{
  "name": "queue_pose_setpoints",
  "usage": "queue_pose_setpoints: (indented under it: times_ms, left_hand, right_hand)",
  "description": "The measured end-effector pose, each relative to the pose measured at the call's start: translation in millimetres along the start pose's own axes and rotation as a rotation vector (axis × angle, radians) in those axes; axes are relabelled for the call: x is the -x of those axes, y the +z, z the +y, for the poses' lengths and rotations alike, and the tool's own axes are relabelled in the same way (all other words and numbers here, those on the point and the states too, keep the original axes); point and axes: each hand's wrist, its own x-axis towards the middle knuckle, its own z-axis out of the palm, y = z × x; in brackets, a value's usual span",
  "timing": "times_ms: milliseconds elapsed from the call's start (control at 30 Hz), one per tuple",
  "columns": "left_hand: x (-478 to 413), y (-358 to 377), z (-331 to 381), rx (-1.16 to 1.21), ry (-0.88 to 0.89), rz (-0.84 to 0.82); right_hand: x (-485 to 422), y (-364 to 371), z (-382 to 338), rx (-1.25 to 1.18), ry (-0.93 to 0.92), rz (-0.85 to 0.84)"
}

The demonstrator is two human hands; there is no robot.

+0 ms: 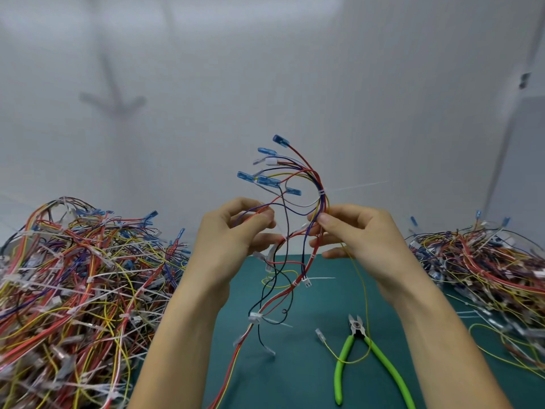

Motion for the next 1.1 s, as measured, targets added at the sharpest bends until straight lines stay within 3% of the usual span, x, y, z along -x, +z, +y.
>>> queue_pose_setpoints:
  times_ms: [367, 433, 533, 600, 733, 833, 1100]
  left_hand:
    - [-2.0, -6.4, -3.9, -0.019, -0.084, 0.002]
    - [-3.1, -5.6, -5.1, -0.115, -0.004, 0.079]
    - [-0.1, -1.2, 0.1, -0.363, 0.307, 0.225]
    - [4.8, 3.4, 7.1, -0.393, 0.445, 0.138]
    - [13.0, 14.6, 7.3, -0.690, 0.410, -0.137]
    - [12.2, 18.9, 2.1, -0.843, 0.374, -0.096]
    - [5.7, 16.7, -4.6, -0.741, 0.370, -0.096]
  right_hand:
    - [2.1, 5.3, -5.0, -0.236, -0.054, 0.153]
    - [1.5, 5.9, -4.9, -0.247, -0.058, 0.190]
    - [1.1, 8.4, -4.0, -0.251, -0.060, 0.209]
    - [0.7, 11.5, -3.4, -0.249, -0.056, 0.203]
    - [0.9, 20.2, -0.5, -0.218, -0.075, 0.193]
    - [1.0, 22.9, 0.8, -0.202, -0.088, 0.173]
    - [2.2, 21.1, -1.6, -0.115, -0.156, -0.044]
